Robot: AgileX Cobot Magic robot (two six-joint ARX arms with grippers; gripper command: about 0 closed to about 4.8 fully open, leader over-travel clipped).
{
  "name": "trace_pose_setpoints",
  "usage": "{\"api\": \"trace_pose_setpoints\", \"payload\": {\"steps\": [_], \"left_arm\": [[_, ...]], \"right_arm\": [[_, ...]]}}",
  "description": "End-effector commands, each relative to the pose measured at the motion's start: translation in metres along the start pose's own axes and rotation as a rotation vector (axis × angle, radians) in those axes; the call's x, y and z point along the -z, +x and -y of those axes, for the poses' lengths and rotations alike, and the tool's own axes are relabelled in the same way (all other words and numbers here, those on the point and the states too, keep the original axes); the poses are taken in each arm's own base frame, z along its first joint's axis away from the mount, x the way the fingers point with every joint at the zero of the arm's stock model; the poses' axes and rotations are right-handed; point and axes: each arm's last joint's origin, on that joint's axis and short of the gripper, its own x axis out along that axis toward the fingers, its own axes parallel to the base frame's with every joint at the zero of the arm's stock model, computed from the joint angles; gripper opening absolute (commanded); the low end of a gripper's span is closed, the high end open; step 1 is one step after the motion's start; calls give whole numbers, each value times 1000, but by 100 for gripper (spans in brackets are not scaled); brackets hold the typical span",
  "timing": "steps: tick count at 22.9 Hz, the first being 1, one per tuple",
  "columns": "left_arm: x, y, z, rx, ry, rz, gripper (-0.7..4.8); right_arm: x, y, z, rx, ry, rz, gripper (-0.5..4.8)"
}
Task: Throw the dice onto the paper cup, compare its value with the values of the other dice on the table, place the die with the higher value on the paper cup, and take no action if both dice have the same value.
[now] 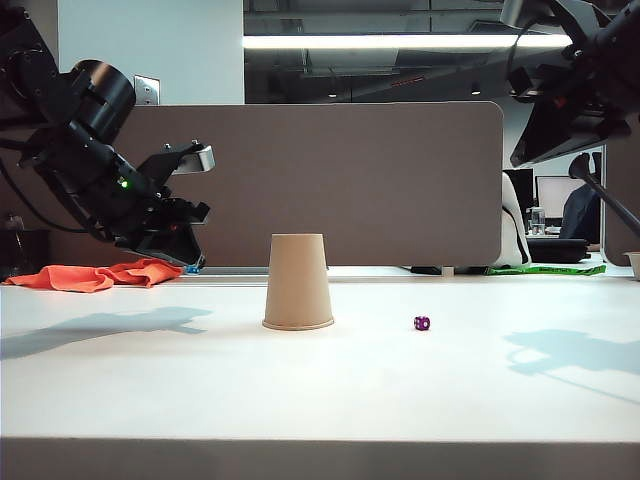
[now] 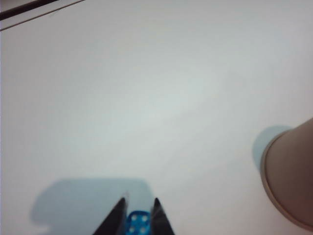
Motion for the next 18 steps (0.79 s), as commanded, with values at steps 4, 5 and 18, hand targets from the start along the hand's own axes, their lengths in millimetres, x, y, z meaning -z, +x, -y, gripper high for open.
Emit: {"api": "trace_pose_setpoints", "payload": {"steps": [4,5,18], "left_arm": [[-7,-2,-1,-5,9,54,78],[-7,-2,-1,-6,9,58,99],[-11,-3,-1,26,-5,99,129]], "right_arm": [[-2,-1,0,-3,-4,15,-1],[-2,-1,0,-3,-4,15,-1],[-2,-1,0,-3,-4,15,-1]]}}
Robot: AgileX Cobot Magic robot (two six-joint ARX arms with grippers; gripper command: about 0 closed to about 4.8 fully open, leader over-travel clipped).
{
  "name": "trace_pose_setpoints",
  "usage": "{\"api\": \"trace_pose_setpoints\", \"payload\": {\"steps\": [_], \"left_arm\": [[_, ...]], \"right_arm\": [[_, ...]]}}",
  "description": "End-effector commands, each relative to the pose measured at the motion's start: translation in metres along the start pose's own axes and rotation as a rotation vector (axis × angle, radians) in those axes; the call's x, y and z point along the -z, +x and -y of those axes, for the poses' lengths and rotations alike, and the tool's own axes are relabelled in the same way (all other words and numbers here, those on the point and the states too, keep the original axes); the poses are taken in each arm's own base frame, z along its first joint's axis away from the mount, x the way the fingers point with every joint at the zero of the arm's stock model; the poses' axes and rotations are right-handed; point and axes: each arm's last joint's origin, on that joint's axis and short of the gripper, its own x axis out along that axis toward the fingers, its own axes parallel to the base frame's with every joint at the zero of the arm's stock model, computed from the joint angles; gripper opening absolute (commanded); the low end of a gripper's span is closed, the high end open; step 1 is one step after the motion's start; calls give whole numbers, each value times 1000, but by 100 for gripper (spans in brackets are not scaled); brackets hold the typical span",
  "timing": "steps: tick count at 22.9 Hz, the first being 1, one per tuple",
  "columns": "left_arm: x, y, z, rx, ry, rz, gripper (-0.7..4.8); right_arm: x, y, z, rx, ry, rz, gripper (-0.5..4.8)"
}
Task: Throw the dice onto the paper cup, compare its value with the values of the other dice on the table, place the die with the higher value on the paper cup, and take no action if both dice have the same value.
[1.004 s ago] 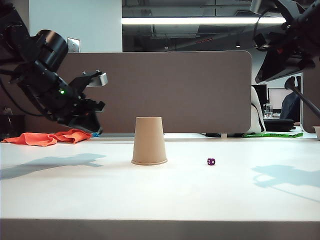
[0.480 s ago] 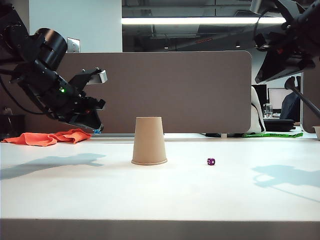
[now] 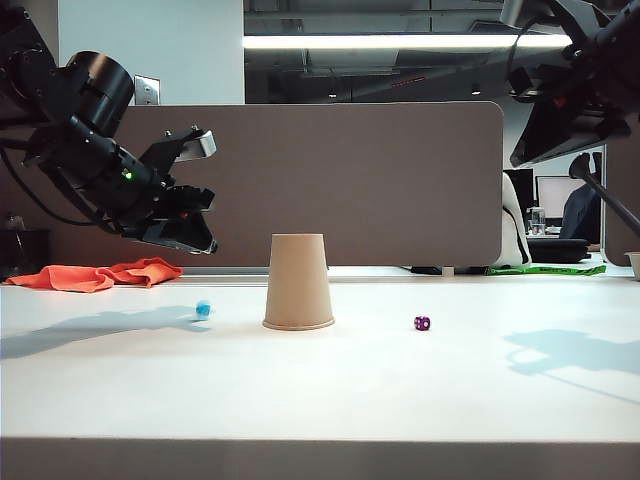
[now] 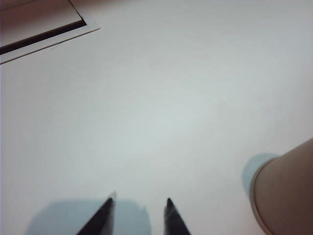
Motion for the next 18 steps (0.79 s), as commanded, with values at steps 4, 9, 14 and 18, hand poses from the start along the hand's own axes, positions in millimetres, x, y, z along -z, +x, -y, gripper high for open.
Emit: {"api": "trace_pose_setpoints", "payload": {"steps": [4,9,14,18], "left_arm": [[-3,-7,-2,-14,8,-19,109],[-8,-39,-17,-59,9,-87,-6],[-10,-65,-26,-77,-31,-141,-6],[-7,-76,-25,-63,8,-199,-6]], "right_arm": [[-2,-1,0,-2,-4,15,-1],[-2,-1,0,-3,-4,15,-1],[-2,-1,0,-3,-4,15,-1],[-2,-1,0,-3,-4,15,-1]]}}
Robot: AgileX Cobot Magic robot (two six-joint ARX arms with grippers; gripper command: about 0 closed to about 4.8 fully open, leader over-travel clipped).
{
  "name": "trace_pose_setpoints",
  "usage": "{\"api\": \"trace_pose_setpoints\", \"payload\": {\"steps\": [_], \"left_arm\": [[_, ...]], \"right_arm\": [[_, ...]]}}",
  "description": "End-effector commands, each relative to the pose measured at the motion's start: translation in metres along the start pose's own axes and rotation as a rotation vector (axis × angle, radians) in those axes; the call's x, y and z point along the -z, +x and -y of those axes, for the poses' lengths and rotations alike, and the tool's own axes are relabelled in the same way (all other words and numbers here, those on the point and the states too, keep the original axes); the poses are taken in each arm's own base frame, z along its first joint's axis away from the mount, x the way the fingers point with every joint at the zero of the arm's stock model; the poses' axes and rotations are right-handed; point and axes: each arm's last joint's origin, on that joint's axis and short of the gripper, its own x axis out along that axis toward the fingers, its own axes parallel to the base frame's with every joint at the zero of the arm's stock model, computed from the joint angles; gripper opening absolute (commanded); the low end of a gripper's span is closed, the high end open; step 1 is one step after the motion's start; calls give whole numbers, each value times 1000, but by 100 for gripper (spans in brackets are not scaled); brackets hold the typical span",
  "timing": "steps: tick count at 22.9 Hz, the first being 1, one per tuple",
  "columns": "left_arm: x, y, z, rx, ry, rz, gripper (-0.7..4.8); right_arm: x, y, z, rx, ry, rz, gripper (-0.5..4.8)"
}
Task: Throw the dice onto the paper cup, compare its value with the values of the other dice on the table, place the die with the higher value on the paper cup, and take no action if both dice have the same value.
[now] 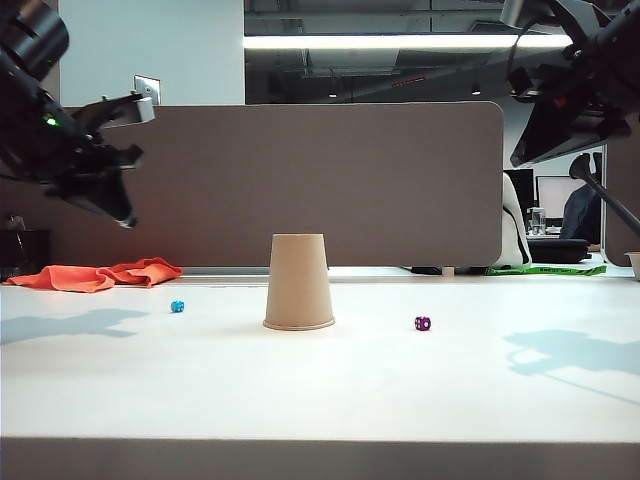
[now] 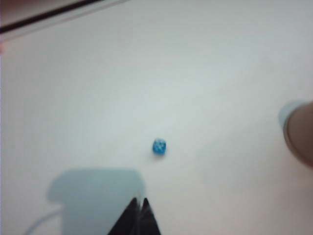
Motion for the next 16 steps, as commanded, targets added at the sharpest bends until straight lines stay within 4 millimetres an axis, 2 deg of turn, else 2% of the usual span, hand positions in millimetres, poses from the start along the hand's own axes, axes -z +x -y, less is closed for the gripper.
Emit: {"api": "trace_pose_setpoints", "payload": {"steps": [1,16], "left_arm": [[5,-4,3,27,55,-56,-6],[8,-4,4,40,68,-87,-6]], "right_arm": [[-3,-1,0,-3,-4,15,-1],[-3,-1,0,-3,-4,15,-1]]}}
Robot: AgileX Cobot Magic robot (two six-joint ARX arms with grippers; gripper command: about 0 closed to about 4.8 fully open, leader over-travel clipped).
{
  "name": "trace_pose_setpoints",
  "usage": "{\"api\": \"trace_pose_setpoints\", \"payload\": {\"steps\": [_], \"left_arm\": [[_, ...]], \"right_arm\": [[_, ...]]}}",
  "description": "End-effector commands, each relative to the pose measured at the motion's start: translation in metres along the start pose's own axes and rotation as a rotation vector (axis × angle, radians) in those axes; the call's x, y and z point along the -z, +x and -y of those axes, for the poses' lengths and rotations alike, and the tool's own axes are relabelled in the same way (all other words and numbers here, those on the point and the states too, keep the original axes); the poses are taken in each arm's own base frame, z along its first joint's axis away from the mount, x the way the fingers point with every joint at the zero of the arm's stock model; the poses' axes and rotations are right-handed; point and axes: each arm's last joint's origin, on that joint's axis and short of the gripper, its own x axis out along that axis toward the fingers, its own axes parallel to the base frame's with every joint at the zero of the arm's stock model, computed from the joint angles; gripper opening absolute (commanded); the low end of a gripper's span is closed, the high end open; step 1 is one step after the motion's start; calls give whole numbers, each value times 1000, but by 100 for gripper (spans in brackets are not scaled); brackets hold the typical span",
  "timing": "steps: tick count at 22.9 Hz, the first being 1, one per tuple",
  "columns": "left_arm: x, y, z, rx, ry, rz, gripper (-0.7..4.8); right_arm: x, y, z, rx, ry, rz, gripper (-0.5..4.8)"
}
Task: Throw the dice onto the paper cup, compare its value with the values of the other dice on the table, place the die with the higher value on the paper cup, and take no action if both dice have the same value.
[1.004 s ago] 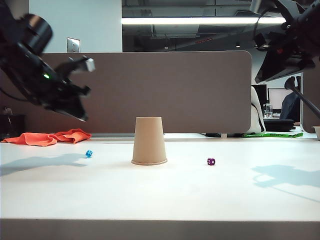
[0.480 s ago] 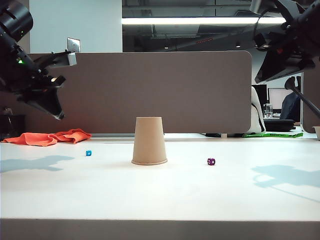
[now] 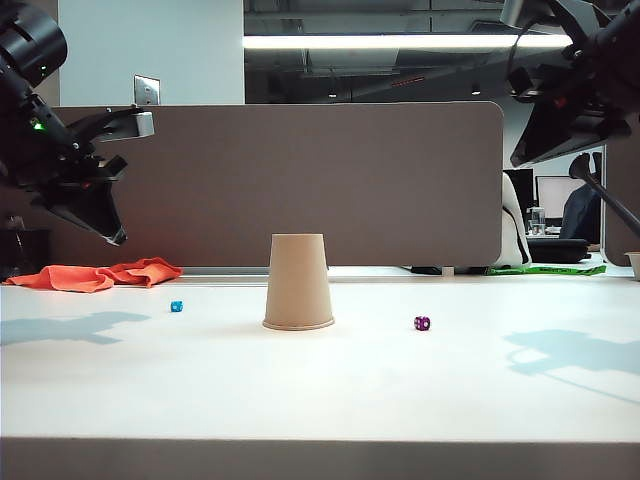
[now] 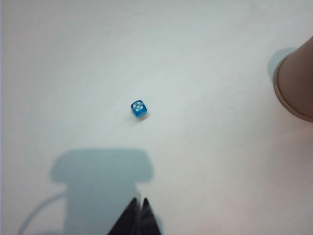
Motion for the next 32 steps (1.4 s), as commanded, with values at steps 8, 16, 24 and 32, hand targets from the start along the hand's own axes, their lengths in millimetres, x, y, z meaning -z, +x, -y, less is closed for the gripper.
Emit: {"api": "trace_pose_setpoints", "payload": {"steps": [8,16,24,32], "left_arm": [[-2,-1,0,-3,4,16,-6],[-2,-1,-1,-4,4,22,-6],[-4,-12,-17,23,-189,124,-6],[-11,-49,-24,-11,-165,215,-6]], "right_arm": [[-3,-1,0,-3,-4,15,-1],[-3,-1,0,-3,-4,16,-1],[-3,-6,10,30,20,28,-1],[0,-22,38,14,82,43,-1]]}}
